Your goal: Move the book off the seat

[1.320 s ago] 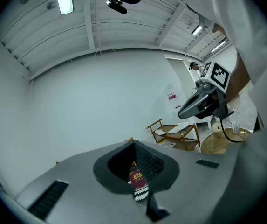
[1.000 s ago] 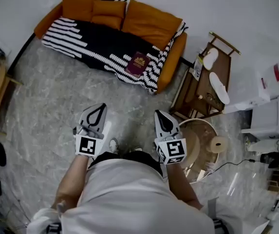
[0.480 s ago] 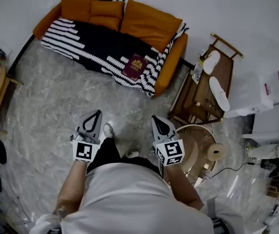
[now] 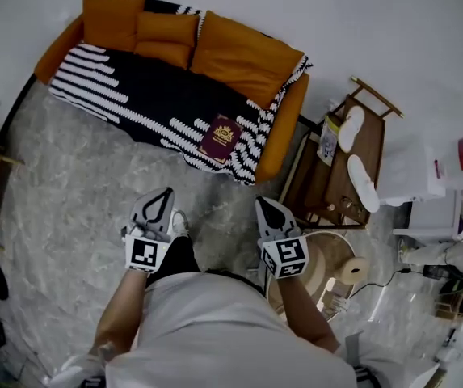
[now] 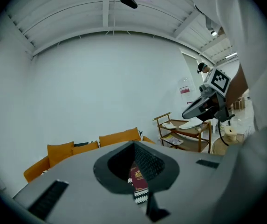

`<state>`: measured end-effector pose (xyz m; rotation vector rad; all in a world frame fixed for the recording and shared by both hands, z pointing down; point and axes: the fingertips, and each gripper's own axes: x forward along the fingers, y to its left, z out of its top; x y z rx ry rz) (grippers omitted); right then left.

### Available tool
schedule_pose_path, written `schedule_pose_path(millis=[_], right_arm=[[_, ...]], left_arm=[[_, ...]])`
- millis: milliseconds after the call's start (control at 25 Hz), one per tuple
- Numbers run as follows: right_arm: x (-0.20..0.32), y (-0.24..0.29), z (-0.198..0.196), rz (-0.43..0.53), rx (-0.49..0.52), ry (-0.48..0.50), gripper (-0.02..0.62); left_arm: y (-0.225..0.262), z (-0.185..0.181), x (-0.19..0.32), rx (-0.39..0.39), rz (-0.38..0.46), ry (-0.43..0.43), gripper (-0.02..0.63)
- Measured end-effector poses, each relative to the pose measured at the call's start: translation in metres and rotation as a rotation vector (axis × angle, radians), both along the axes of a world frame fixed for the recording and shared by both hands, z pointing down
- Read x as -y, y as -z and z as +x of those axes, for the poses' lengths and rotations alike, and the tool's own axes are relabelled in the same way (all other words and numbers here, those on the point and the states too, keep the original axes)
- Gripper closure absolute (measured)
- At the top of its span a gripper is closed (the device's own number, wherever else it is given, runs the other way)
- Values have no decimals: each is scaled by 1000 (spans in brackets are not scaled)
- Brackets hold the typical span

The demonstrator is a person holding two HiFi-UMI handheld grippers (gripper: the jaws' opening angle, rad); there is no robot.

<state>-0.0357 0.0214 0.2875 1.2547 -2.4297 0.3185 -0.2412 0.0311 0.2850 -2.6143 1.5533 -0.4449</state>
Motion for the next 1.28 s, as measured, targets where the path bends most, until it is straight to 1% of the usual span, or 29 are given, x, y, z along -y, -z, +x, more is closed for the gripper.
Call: schedule_pose_path(millis=[120,280,440,560,680,800,920,1040,1280], right_arm=[[49,4,-20,-10,-4,-37,574],[93,-4,-39,-77,83,-109,573],[119,-13,-48,-111,91,-155,572],[126,-21,-51,-130,91,-168,573],[134,-31,-45,-151,93,-173,573],[150,-47,-32,-169,114,-170,573],[164,-68,-16,-202,135,-153,572],[181,-92,-5,-232,132,-129,572],[213,-150,-10,-304,199,-77,572]], left_arm=[[4,-21,56,-14,10,-40,589],[3,-42,108,-23,15,-74,589],[1,-55,147,-24,4,-98,589],[-5,-57,163,-22,-7,-106,589],[-14,-48,173,-28,-34,-111,589],[-21,-31,182,-7,-51,-120,589],[-25,-14,190,23,-62,-93,589],[-30,0,195,23,-76,-75,589],[-64,11,212,64,-104,-69,589]])
